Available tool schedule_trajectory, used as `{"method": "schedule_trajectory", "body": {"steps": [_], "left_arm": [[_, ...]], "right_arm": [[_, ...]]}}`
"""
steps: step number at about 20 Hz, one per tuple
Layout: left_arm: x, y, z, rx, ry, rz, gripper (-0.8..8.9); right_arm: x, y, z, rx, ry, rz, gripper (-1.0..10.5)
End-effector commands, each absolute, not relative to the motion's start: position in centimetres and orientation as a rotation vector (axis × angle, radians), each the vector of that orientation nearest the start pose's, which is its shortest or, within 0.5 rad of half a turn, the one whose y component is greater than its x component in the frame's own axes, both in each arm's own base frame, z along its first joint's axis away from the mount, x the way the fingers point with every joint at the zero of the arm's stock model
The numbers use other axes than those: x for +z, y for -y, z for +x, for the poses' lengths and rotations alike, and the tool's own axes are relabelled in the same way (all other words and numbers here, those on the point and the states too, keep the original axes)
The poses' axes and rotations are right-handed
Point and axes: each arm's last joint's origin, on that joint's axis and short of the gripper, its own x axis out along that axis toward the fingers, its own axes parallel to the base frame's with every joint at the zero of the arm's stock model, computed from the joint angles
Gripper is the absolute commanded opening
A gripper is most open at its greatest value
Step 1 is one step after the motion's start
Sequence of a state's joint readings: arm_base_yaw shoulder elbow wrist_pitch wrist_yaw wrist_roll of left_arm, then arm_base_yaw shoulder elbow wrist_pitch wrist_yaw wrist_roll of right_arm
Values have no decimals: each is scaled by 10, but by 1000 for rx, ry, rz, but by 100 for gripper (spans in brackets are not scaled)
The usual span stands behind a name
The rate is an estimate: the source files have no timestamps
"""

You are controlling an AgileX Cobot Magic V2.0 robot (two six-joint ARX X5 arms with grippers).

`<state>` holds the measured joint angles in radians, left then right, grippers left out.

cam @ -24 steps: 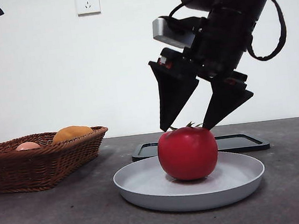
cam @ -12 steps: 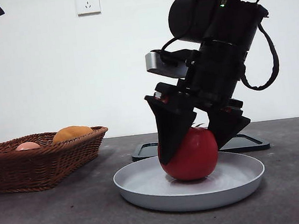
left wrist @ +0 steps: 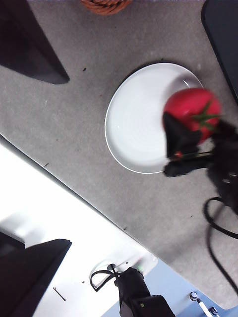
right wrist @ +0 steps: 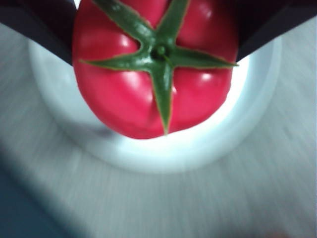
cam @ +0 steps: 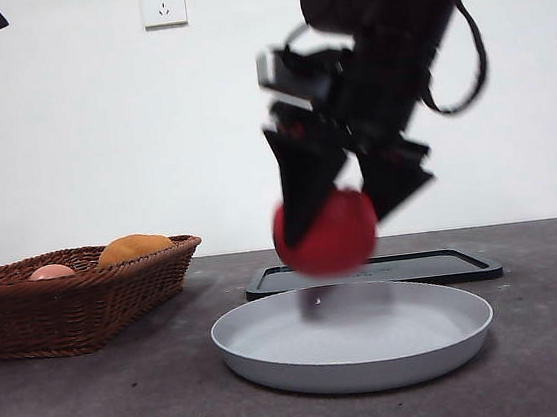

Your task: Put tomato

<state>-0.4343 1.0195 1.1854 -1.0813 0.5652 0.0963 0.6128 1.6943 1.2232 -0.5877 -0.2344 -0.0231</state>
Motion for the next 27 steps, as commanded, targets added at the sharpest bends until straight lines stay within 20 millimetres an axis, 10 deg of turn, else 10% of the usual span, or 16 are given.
{"method": "schedule_trajectory", "body": {"steps": [1,7,15,27], "left_arm": [[361,87,148,-990,-874,37,498],[361,87,148,-990,-874,37,498],[361,87,148,-990,-875,37,498],[361,87,148,-990,-875,37,498]], "right_arm": [[245,-208,289,771,-969,-232,270],[264,-189,338,657,-843,-207,270],[208,-172,424,557,-903,-194,270],[180,-173,433,545,-959,-204,384]]}}
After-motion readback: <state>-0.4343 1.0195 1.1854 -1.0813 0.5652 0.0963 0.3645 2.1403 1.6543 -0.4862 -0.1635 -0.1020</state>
